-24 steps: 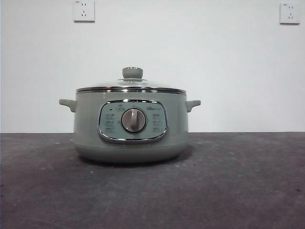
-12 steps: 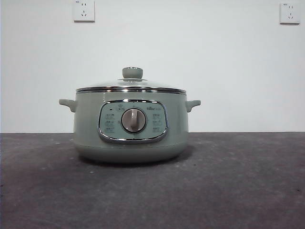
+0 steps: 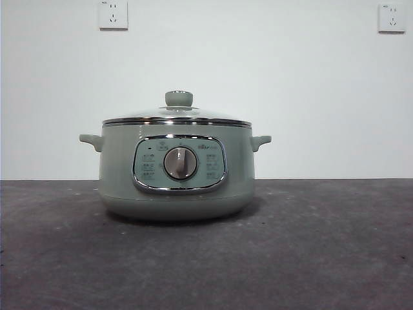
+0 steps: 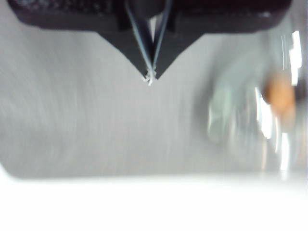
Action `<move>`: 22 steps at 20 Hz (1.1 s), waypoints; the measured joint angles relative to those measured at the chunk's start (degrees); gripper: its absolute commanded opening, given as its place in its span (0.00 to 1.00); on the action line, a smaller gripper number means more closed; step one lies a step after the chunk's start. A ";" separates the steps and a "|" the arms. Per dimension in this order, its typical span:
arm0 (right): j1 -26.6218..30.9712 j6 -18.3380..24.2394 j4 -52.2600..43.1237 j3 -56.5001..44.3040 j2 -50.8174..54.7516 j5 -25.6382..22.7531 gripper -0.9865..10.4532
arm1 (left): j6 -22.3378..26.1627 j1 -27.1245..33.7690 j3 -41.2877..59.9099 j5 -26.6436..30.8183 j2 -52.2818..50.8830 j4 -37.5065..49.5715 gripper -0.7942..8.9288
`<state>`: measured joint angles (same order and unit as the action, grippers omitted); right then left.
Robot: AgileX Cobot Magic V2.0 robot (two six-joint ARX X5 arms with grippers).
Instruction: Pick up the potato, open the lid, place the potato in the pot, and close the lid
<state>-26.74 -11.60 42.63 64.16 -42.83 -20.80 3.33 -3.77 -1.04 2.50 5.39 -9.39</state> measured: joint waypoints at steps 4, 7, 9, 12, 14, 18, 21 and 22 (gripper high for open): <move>14.16 -2.12 -34.10 -29.62 16.39 11.69 0.07 | 0.00 0.00 0.00 0.00 0.48 0.00 0.08; 18.67 -2.78 -42.42 -45.05 25.05 13.18 0.07 | 0.00 0.00 0.00 0.00 0.55 -0.02 0.08; 20.24 -3.04 -41.35 -51.78 29.40 13.31 0.07 | 0.00 0.00 0.00 0.00 0.59 0.00 0.08; 22.23 -3.13 -39.80 -57.13 33.55 13.33 0.07 | 0.00 0.00 0.00 0.00 0.63 0.00 0.08; 23.56 -3.13 -39.54 -58.84 35.69 13.33 0.07 | 0.02 0.00 0.00 0.00 0.68 0.00 0.08; 26.21 -2.23 -39.26 -60.37 38.60 13.33 0.07 | 0.00 0.00 0.00 0.00 0.98 0.00 0.08; 27.65 -0.72 -38.71 -61.86 39.74 13.33 0.07 | 0.00 0.00 0.00 0.00 1.05 0.00 0.08; 27.91 -0.24 -38.56 -62.18 40.04 13.31 0.07 | 0.00 0.00 0.00 0.00 1.09 0.00 0.08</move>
<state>1.17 -11.84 4.08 1.98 -2.79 -7.49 3.33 -3.77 -1.04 2.50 6.48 -9.39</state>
